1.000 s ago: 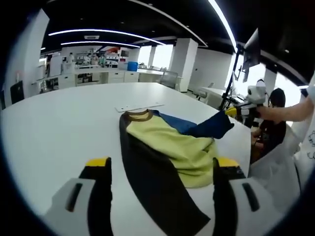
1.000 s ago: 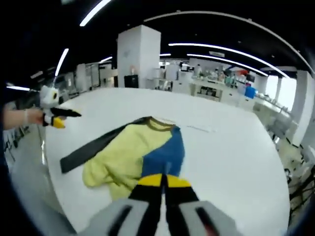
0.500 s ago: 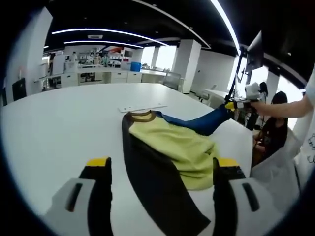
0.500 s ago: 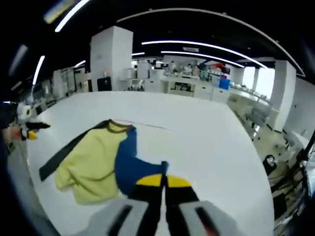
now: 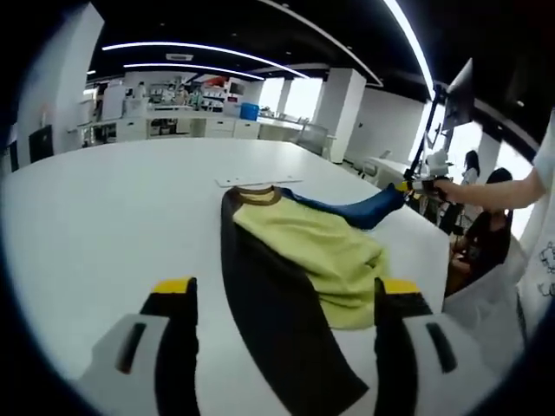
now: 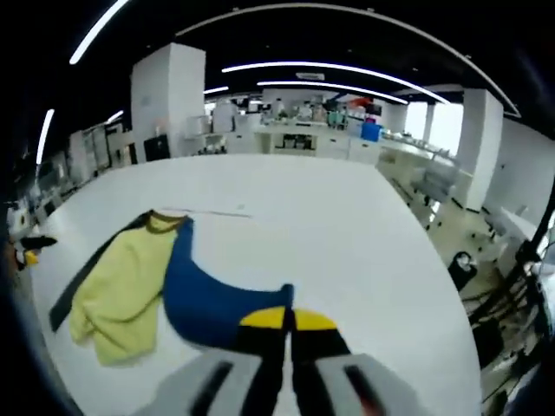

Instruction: Fold the garment on the visible template until the final outline fits inside the template.

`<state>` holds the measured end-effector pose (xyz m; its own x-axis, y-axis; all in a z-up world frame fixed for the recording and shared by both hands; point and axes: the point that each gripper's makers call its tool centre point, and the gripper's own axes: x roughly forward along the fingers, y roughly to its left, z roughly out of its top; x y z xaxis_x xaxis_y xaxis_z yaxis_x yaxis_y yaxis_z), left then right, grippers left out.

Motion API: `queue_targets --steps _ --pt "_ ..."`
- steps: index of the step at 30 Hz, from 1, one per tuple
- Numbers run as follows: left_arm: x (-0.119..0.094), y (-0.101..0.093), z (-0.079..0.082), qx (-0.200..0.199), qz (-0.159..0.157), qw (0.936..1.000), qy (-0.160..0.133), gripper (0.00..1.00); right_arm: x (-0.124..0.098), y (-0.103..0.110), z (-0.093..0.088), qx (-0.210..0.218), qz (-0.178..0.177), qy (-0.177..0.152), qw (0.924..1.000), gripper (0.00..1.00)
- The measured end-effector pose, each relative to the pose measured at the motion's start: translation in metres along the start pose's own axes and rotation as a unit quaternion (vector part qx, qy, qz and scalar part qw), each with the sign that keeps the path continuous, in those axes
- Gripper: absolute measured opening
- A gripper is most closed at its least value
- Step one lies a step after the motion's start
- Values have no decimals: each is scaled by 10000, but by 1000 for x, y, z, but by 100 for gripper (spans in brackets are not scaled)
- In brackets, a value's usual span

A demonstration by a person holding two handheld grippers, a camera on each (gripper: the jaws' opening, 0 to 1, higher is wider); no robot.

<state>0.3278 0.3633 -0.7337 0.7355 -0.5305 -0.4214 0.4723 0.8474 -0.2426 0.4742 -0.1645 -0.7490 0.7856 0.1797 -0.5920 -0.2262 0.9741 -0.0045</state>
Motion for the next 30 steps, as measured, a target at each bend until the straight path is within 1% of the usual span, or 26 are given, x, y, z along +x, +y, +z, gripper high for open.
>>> queue_targets --steps 1,3,4,5,6,7,8,9,12,13,14,15,17,19,23,25,27,30 --pt "0 1 -1 -10 21 10000 10 81 2 -4 -1 59 -19 4 10000 0" --pt "0 3 -2 -16 71 10000 53 80 14 -22 -2 218 -96 50 9997 0" --pt "1 3 -2 -37 87 9999 63 80 16 -26 -2 228 -112 55 9997 0" --pt "1 4 -2 -47 93 9999 68 80 22 -35 -3 268 -149 92 9995 0" --pt "2 5 -3 -58 114 9999 88 80 23 -38 -4 303 -187 109 9993 0" --pt "2 6 -3 -58 132 9999 93 80 22 -40 -5 495 -236 121 9984 0" --pt "2 6 -3 -66 153 9998 103 80 24 -45 -6 554 -249 133 9981 0" --pt "2 7 -3 -65 165 9998 110 80 27 -51 -6 546 -291 138 9980 0" --pt "3 10 -4 -107 218 9996 115 80 28 -55 -10 572 -365 204 9975 0" --pt "4 11 -5 -111 238 9996 129 80 37 -68 -9 580 -391 226 9973 0" --pt "5 12 -7 -110 257 9995 153 80 39 -71 -9 593 -415 237 9971 0" --pt "6 13 -7 -117 260 9995 168 80 35 -70 -8 628 -437 242 9968 0" --pt "7 13 -8 -127 271 9994 193 80 41 -79 -8 658 -472 266 9964 0" --pt "7 12 -8 -130 275 9993 204 80 42 -73 -7 692 -500 281 9960 0" --pt "9 12 -8 -142 270 9993 212 80 53 -88 -12 715 -543 337 9954 0" --pt "11 11 -8 -147 269 9993 224 80 55 -87 -14 819 -535 345 9946 0" --pt "12 11 -9 -156 278 9992 241 80 56 -83 -17 805 -530 409 9945 0" --pt "12 15 -12 -223 273 9991 238 80 62 -82 -24 942 -524 491 9930 0"
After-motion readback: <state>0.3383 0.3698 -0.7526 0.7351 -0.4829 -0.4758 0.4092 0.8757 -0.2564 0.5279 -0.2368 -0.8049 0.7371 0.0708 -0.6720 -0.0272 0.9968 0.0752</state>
